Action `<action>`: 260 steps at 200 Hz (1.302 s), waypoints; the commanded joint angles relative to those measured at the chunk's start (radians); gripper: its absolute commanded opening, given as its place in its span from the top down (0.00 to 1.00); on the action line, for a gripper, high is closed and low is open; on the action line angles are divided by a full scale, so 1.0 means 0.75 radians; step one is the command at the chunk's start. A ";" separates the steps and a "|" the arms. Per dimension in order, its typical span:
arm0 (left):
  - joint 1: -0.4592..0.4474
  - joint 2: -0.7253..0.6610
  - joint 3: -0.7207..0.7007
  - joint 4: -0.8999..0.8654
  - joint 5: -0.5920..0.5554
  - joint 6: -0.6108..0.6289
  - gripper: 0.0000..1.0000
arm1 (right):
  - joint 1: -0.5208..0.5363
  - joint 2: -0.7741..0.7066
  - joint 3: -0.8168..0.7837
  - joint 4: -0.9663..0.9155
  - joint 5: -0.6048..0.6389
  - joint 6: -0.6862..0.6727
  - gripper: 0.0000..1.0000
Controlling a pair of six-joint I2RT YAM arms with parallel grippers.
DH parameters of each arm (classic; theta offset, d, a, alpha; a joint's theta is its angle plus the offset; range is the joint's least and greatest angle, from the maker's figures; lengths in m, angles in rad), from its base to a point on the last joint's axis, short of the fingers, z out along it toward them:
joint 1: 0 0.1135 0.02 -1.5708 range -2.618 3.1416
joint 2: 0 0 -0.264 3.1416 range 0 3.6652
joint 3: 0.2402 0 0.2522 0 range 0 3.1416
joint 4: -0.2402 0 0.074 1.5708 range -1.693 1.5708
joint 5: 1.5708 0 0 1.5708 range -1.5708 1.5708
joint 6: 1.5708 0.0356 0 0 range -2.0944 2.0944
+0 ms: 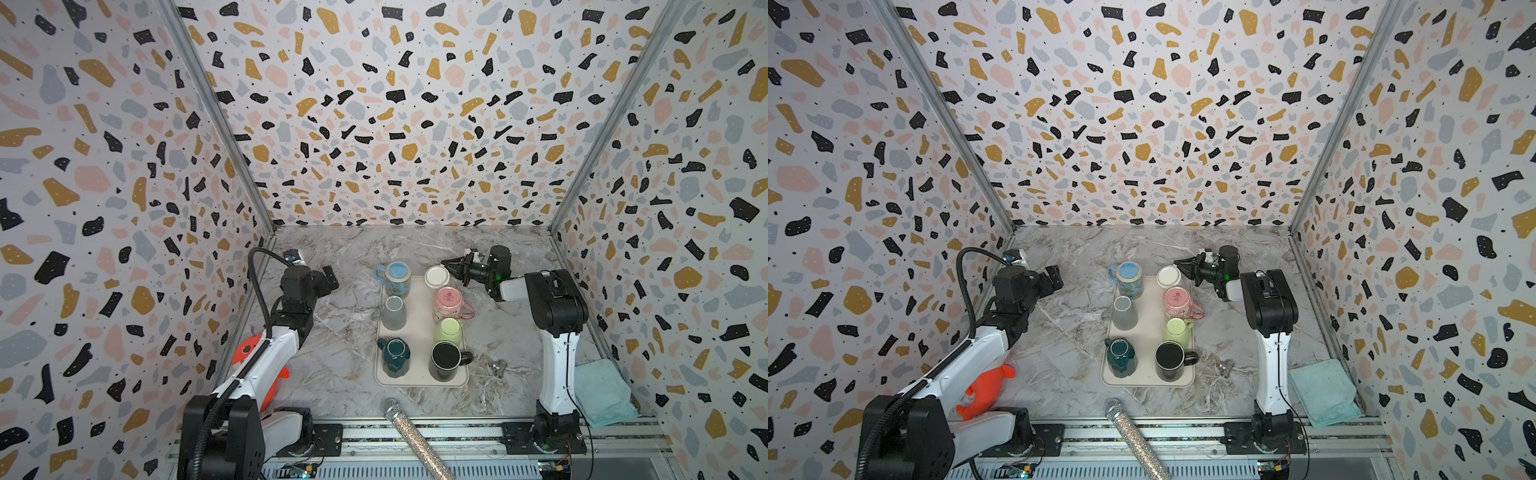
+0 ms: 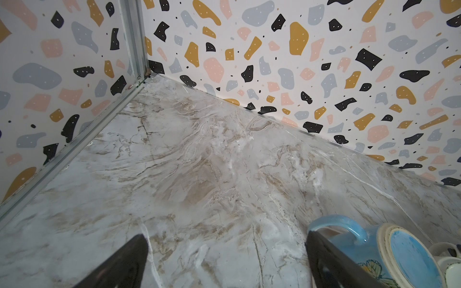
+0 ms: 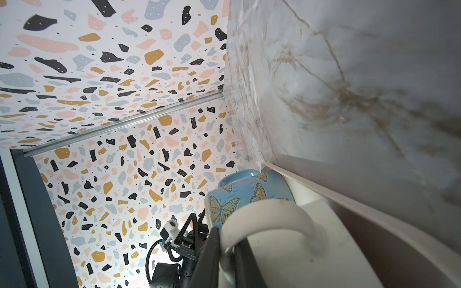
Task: Turn the mug right side up
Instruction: Pick up the mug from the tray.
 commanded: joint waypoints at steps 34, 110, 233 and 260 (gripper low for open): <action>0.008 0.003 0.018 0.025 0.001 0.009 0.00 | 0.023 -0.034 0.092 0.035 -0.057 -0.088 1.00; 0.008 0.001 0.020 0.035 0.017 0.003 0.00 | 0.029 -0.082 0.186 -0.192 -0.074 -0.318 1.00; 0.008 0.016 0.115 0.105 0.186 -0.051 0.06 | 0.091 -0.141 0.549 -0.877 -0.057 -1.020 1.00; 0.004 0.058 0.194 0.117 0.304 -0.086 0.10 | 0.113 -0.147 0.658 -1.062 -0.034 -1.225 1.00</action>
